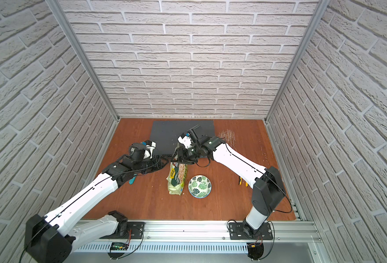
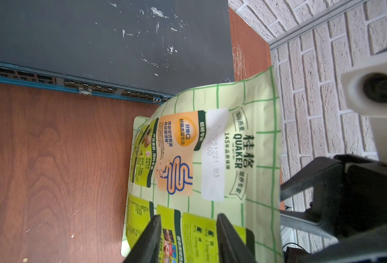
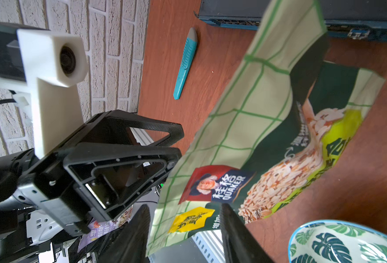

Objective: Pour the oats into the breakfast bowl
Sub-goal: Open the oats bag at the center of the board.

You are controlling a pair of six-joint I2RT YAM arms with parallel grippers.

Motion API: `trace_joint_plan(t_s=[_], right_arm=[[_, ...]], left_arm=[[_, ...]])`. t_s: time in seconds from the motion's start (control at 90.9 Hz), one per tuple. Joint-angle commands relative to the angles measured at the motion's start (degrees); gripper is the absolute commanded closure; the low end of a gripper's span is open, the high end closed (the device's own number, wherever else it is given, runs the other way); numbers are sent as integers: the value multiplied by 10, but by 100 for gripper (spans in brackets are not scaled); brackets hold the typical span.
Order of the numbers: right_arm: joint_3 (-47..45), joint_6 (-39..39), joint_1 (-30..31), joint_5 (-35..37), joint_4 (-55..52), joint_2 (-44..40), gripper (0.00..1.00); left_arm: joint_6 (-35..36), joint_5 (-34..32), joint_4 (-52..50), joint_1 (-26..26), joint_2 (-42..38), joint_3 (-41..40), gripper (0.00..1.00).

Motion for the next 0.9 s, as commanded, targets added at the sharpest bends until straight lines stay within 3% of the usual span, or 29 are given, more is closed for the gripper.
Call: trace_joint_plan(t_s=[0.0,0.693,0.891], right_arm=[[4,-4,-1,1,1,-3,48],[6,-2,4,3,10,7,45],[11,-14,6,26,-15,11,52]], left_arm=[[5,-11,18,-5,2,3,58],[6,-17,19,-8,5,2,57],[6,-20,17,-9,4,4,57]])
